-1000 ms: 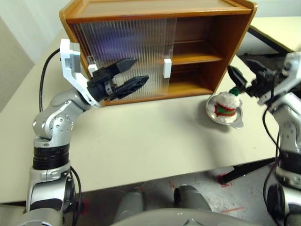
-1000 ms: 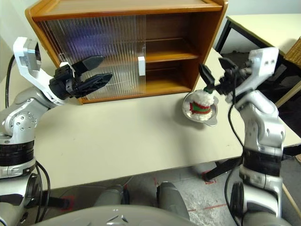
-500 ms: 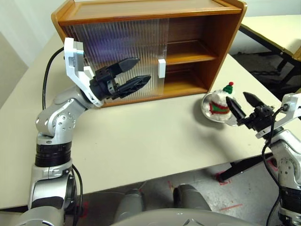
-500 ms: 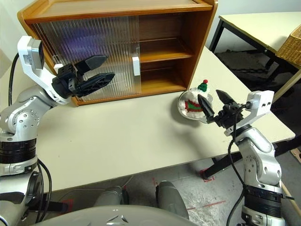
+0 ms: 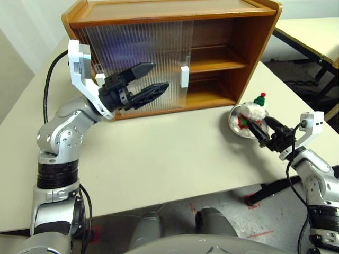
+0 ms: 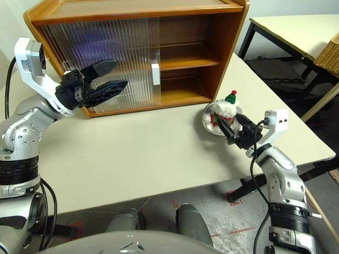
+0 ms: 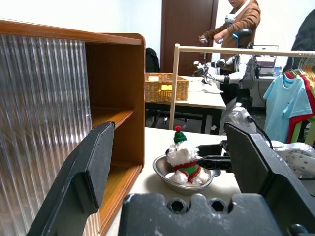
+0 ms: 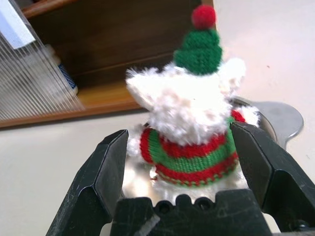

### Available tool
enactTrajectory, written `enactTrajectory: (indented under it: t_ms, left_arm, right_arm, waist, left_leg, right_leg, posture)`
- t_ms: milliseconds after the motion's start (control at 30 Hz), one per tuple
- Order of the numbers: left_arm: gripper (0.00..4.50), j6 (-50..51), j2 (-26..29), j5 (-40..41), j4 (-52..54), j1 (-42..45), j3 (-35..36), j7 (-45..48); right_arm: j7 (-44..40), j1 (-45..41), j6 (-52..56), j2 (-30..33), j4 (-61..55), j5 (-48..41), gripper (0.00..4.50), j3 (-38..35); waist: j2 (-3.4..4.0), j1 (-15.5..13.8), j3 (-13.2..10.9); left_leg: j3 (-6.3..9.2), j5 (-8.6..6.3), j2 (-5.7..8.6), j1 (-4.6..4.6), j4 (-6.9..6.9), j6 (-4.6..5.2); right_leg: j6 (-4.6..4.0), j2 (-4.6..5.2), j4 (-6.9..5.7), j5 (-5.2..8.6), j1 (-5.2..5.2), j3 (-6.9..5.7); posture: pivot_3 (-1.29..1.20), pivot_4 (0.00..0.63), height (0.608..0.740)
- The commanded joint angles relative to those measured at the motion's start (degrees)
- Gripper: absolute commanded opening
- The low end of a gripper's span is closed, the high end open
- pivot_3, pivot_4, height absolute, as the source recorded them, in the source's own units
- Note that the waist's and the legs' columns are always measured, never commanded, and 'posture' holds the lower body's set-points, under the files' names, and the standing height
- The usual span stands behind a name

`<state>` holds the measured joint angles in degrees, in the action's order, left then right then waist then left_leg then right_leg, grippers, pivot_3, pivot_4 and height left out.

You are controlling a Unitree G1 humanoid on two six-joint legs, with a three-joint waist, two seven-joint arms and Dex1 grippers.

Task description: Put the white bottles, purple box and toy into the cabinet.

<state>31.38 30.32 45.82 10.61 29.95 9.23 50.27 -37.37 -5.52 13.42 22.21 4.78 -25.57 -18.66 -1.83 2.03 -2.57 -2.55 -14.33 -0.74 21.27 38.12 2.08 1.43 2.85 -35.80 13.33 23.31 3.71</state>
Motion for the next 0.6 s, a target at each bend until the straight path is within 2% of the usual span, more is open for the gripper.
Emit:
enactTrajectory:
  t_ms: [33, 167, 267, 600]
  left_arm:
    - [4.5, 0.5, 0.7, 0.1, 1.3, -0.6, 0.7, -0.6]
    - [4.5, 0.7, 0.8, 0.1, 1.7, -0.7, 0.9, -0.9]
    - [4.5, 0.7, 0.8, 0.1, 1.9, -0.7, 1.0, -1.1]
    - [4.5, 0.5, 0.6, 0.1, 1.5, -0.4, 0.8, -1.0]
  right_arm:
    - [0.1, -0.9, -1.0, 0.4, 1.9, 1.0, 4.46, 1.1]
    - [0.1, -1.9, -1.0, 0.3, 3.1, 1.0, 4.46, 1.4]
    - [0.2, -2.5, -1.2, 0.3, 3.8, 1.2, 3.87, 1.5]
    - [0.3, -3.6, -1.9, 0.2, 4.8, 1.6, 0.22, 1.7]
  waist:
    - [0.0, 0.0, 0.0]
    - [0.0, -0.1, 0.0]
    - [0.0, 0.0, 0.0]
    - [0.0, 0.0, 0.0]
  left_leg:
    - [0.0, 0.0, 0.0, 0.0, 0.0, 0.0]
    - [0.01, 0.0, 0.0, 0.0, 0.01, 0.0]
    - [0.0, 0.0, 0.01, 0.01, 0.02, 0.0]
    - [0.01, 0.0, 0.0, 0.0, 0.02, 0.0]
  right_leg:
    - [0.0, 0.0, 0.0, 0.0, 0.0, 0.0]
    - [0.0, 0.0, -0.01, 0.0, 0.0, 0.0]
    - [0.0, 0.01, 0.0, 0.0, 0.0, 0.01]
    - [0.0, 0.0, -0.02, 0.0, 0.0, 0.01]
  posture:
    - [0.05, 0.0, 0.74]
    - [0.05, 0.0, 0.74]
    - [0.05, 0.0, 0.74]
    - [0.05, 0.0, 0.74]
